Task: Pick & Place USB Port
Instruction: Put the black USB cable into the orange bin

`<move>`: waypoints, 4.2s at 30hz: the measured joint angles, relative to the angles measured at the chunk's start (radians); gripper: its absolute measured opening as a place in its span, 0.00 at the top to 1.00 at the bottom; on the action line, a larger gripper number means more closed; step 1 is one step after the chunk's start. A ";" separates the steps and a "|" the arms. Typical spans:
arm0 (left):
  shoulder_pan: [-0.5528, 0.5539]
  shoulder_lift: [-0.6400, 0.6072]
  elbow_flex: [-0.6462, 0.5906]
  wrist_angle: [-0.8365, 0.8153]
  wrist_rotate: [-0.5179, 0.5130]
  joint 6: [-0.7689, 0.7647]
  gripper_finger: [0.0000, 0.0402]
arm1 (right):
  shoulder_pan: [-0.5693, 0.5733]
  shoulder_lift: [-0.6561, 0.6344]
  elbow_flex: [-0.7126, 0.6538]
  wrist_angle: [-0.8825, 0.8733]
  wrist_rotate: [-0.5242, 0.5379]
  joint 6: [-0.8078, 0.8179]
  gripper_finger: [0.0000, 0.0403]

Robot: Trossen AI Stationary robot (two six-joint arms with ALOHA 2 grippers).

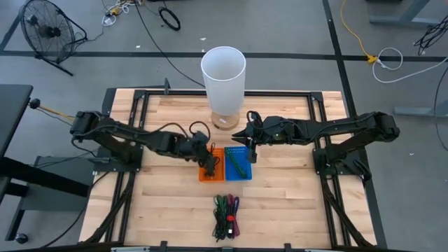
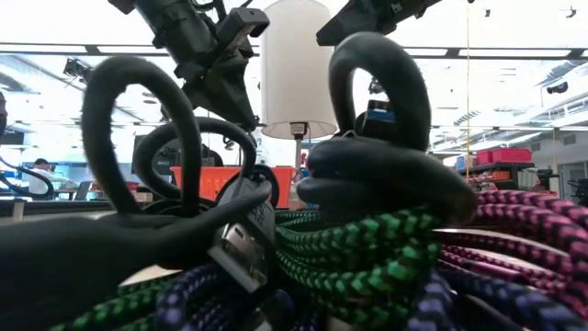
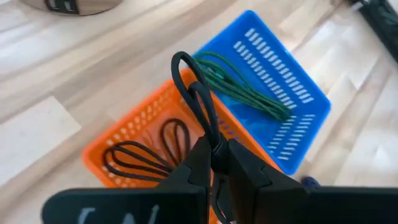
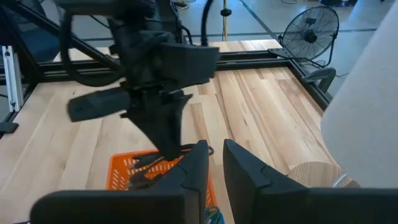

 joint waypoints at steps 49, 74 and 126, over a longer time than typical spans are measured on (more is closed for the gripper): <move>-0.010 0.080 0.001 0.300 0.233 0.235 0.54 | 0.096 0.000 0.001 -0.054 -0.277 0.064 0.87; -0.084 0.080 0.000 0.302 0.284 0.396 0.54 | 0.459 0.279 0.000 -0.036 -0.123 0.289 0.86; -0.084 0.081 -0.001 0.311 0.276 0.417 0.54 | 0.422 0.511 -0.001 0.166 -0.121 0.249 0.51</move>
